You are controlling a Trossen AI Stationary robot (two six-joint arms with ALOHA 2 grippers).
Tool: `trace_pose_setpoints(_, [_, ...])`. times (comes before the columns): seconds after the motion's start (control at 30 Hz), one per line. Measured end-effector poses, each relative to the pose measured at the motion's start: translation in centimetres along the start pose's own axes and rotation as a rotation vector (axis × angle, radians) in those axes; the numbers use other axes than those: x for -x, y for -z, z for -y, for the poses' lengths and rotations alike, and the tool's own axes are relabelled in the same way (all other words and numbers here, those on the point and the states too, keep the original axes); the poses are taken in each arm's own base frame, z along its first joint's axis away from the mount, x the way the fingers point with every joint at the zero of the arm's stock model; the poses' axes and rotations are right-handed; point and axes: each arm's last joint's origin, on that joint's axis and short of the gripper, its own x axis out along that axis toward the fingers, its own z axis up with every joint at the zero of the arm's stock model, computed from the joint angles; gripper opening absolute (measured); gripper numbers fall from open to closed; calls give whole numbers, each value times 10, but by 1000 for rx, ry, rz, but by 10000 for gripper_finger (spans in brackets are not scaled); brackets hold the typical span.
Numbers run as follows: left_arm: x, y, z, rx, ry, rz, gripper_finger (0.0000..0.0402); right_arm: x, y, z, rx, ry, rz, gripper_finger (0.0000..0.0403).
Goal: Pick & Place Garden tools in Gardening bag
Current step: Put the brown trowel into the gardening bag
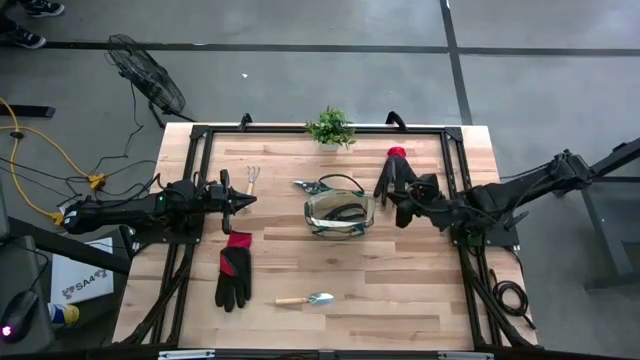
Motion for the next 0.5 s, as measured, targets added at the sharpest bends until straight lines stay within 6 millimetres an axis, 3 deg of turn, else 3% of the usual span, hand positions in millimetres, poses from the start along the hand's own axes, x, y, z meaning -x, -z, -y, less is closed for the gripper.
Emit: trace_pose_setpoints(0.5, [0,0,0,0,0,0,10,-1,-36,-27,412,-276,249,51])
